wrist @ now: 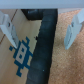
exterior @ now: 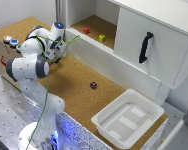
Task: Grasp the drawer handle and open it
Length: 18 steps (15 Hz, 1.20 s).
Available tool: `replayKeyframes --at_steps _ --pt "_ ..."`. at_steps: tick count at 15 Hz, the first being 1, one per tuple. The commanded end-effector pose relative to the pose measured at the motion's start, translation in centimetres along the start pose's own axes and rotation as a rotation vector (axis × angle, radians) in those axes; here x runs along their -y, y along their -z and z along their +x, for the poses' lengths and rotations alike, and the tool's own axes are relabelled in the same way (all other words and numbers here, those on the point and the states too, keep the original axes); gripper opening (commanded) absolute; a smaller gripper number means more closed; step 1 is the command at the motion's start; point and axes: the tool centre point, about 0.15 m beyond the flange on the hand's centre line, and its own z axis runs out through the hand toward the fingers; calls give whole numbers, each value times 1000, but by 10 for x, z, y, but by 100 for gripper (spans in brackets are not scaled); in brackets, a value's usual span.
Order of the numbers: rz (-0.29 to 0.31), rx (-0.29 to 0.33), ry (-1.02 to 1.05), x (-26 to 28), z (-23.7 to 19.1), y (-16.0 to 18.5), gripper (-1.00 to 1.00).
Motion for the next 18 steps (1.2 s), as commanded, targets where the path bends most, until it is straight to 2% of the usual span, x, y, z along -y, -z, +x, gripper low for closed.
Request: replayKeyframes --at_steps 1,3,6,10,11,18 --pt "138 37 -8 10 24 -40 100" --pt "177 19 -13 9 26 -44 100" --pt "193 -4 -36 1 23 -44 100" --pt "226 -7 -53 -4 17 -48 100" --pt "229 -4 -52 -3 16 -50 -100" --pt "249 13 -37 -4 12 -60 -100"
